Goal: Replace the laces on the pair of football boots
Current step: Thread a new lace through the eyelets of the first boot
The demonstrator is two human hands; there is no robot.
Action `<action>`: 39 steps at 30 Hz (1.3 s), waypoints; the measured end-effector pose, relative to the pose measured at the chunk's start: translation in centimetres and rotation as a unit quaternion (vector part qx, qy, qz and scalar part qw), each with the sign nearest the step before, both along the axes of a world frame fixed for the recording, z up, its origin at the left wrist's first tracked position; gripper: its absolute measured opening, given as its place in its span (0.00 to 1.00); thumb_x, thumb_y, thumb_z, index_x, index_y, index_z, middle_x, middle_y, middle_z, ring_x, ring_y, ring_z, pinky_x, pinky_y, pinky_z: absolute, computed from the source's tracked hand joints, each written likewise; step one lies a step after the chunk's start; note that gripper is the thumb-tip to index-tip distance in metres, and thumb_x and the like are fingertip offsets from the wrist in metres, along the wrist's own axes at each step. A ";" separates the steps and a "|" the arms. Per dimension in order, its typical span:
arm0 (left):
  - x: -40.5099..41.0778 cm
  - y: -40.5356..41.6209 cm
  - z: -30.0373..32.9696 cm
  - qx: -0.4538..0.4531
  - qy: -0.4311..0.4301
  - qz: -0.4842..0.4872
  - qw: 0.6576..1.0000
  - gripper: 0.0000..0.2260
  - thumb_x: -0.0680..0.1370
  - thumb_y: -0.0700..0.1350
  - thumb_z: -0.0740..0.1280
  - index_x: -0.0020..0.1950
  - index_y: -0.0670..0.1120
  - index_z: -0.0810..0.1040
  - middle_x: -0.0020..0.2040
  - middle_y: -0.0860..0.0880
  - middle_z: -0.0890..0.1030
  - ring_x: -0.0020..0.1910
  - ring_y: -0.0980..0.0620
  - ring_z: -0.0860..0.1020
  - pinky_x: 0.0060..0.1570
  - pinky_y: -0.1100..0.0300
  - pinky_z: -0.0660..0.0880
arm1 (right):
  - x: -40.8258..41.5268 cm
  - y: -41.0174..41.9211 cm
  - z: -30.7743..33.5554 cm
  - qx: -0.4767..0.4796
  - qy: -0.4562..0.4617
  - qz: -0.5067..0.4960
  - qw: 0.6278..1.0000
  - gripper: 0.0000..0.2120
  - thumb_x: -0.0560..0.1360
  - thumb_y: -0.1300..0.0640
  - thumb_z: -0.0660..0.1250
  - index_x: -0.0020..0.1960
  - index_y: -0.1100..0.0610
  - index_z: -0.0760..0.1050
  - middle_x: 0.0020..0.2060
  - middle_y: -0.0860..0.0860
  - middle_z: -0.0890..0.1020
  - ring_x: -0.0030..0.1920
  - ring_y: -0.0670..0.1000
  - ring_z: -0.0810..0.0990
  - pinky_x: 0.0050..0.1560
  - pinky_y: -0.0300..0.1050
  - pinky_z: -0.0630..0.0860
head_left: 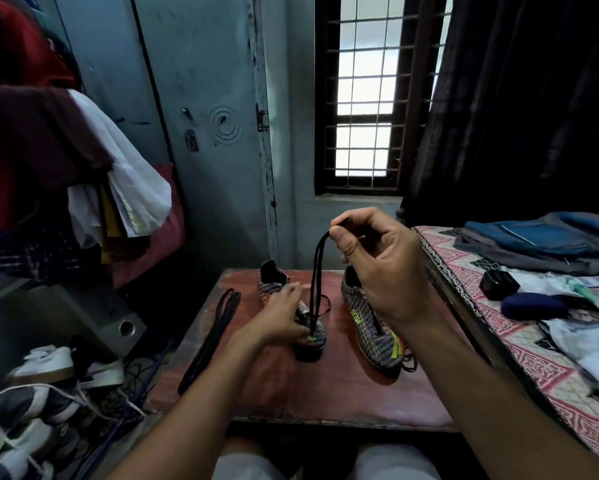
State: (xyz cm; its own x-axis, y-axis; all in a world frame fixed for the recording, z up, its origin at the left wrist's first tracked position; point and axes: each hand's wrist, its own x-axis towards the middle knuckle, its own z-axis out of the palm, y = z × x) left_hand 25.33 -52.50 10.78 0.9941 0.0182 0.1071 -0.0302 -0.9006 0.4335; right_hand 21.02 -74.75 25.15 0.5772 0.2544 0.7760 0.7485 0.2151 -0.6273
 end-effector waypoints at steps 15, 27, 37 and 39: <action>-9.4 -8.3 6.7 -0.329 -0.124 -0.143 0.925 0.12 0.80 0.50 0.70 0.61 0.48 0.80 0.59 0.47 0.79 0.60 0.57 0.80 0.57 0.62 0.77 | 0.6 -4.8 -7.7 -0.090 0.123 -0.016 0.988 0.08 0.72 0.70 0.77 0.44 0.59 0.81 0.39 0.54 0.85 0.41 0.56 0.85 0.48 0.61 0.82; -9.9 -11.5 4.4 -0.193 -0.292 -0.052 0.936 0.08 0.75 0.43 0.78 0.54 0.48 0.89 0.40 0.54 0.86 0.36 0.62 0.82 0.36 0.63 0.77 | -0.2 -6.6 -10.2 -0.056 0.199 0.004 0.978 0.12 0.71 0.72 0.75 0.43 0.57 0.80 0.39 0.55 0.86 0.41 0.51 0.85 0.48 0.48 0.83; -10.8 -11.8 6.3 -0.076 -0.278 -0.123 0.950 0.08 0.77 0.45 0.75 0.55 0.50 0.88 0.41 0.56 0.84 0.38 0.61 0.80 0.36 0.65 0.74 | 0.0 -8.8 -10.8 -0.076 0.215 0.050 0.972 0.08 0.72 0.68 0.77 0.43 0.59 0.80 0.36 0.51 0.86 0.38 0.46 0.85 0.42 0.38 0.80; -10.7 -11.8 7.2 -0.058 -0.256 -0.142 0.954 0.08 0.76 0.44 0.76 0.54 0.51 0.88 0.40 0.59 0.83 0.39 0.61 0.81 0.37 0.65 0.75 | 0.1 -9.1 -10.4 -0.081 0.223 0.064 0.969 0.09 0.71 0.70 0.76 0.43 0.60 0.78 0.35 0.51 0.86 0.36 0.46 0.86 0.39 0.37 0.80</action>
